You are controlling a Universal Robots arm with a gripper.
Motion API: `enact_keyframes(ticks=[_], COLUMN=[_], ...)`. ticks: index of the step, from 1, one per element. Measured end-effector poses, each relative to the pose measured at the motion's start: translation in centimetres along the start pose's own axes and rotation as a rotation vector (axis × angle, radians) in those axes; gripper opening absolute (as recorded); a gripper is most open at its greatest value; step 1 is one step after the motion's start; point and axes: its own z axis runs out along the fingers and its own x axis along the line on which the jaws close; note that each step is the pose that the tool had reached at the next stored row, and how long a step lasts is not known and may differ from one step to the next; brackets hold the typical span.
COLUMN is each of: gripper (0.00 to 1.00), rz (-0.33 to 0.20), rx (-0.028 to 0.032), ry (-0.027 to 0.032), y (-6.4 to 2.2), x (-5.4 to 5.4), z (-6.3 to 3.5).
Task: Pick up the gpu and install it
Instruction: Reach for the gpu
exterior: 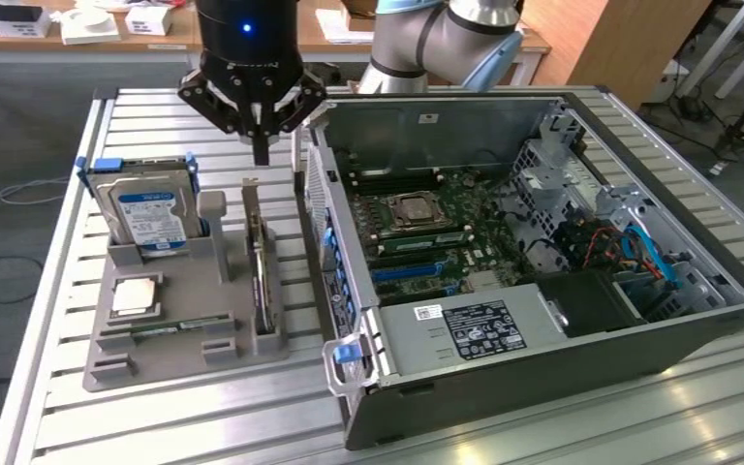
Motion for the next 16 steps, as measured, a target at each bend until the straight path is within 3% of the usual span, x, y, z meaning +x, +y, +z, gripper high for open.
enact_keyframes(ticks=[11,16], gripper=[0.11,0.11], rz=[0.000,0.000], rx=[0.0000,0.0000], ry=[-0.0001,-0.0001], y=[-2.69,-2.82], x=[-0.2,0.3], z=[-0.11,-0.09])
